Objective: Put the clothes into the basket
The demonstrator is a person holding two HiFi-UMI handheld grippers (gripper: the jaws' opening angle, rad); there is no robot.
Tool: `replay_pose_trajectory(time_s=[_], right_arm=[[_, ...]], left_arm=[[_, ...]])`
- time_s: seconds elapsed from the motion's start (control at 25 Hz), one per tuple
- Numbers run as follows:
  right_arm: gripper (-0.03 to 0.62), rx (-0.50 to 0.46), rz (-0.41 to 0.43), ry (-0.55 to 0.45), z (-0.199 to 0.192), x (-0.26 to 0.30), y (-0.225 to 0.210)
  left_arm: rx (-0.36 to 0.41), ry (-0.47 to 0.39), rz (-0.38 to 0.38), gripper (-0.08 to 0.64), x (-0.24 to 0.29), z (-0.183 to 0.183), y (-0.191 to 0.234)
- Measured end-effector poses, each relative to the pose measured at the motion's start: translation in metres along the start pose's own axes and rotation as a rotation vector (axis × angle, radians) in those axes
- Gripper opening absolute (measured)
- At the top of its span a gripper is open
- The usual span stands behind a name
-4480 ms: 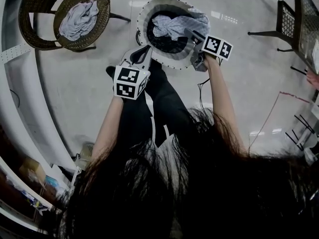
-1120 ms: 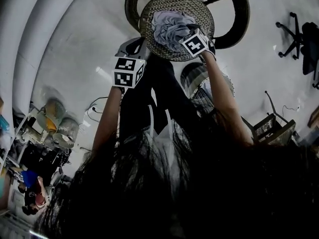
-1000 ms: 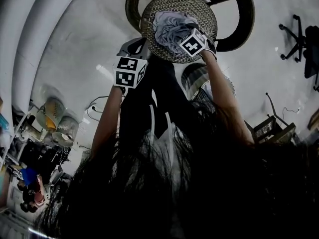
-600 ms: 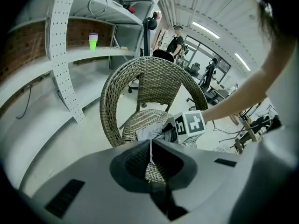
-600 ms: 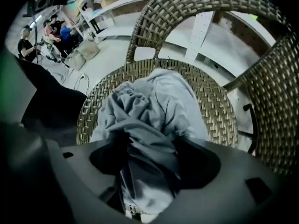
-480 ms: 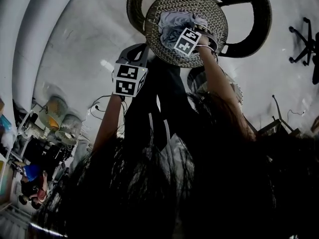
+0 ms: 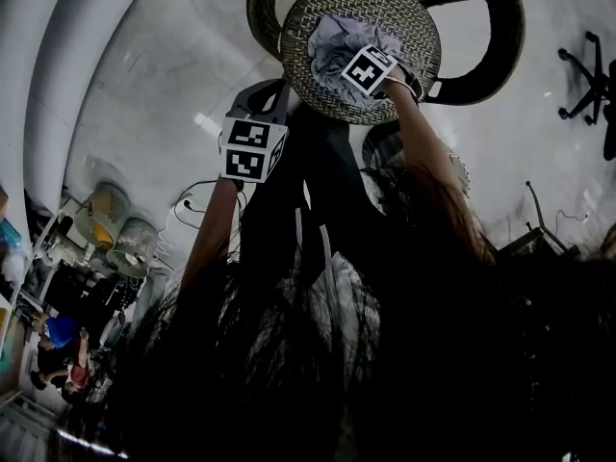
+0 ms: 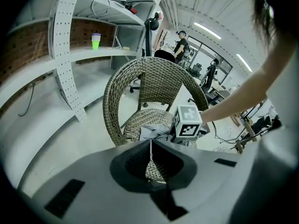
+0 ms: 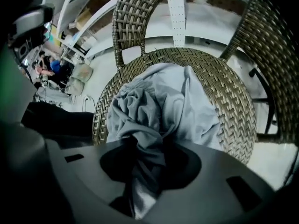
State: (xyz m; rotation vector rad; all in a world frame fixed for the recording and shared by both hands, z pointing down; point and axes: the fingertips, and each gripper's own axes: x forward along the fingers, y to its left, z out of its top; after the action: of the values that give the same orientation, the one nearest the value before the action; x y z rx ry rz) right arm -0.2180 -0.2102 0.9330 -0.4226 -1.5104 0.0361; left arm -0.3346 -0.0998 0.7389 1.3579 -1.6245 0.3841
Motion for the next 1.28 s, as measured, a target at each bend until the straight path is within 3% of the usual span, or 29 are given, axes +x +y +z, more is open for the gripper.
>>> replay_pose_trajectory(time_s=[0.16, 0.28, 0.64, 0.84, 1.16, 1.28], right_arm=[[0.109, 0.198, -0.011, 0.005, -0.026, -0.022, -0.001], [0.104, 0.348, 0.06, -0.099, -0.026, -0.03, 0.016], [0.1, 0.707, 0.166, -0.449, -0.01, -0.109, 0.06], [0.1, 0.805, 0.181, -0.614, 0.002, -0.165, 0.076], [0.1, 0.842, 0.121, -0.777, 0.014, -0.253, 0.109], [0.1, 0.865, 0.115, -0.844, 0.017, -0.278, 0.133]], left_arm=[[0.01, -0.013, 0.005, 0.021, -0.013, 0.0, -0.002], [0.019, -0.024, 0.017, 0.021, -0.027, 0.0, 0.001], [0.028, -0.082, 0.032, 0.023, -0.08, 0.001, -0.007], [0.048, -0.13, 0.024, 0.021, -0.109, 0.008, -0.016], [0.157, -0.198, 0.027, 0.023, -0.164, 0.019, -0.029], [0.165, -0.224, 0.029, 0.021, -0.188, 0.015, -0.031]])
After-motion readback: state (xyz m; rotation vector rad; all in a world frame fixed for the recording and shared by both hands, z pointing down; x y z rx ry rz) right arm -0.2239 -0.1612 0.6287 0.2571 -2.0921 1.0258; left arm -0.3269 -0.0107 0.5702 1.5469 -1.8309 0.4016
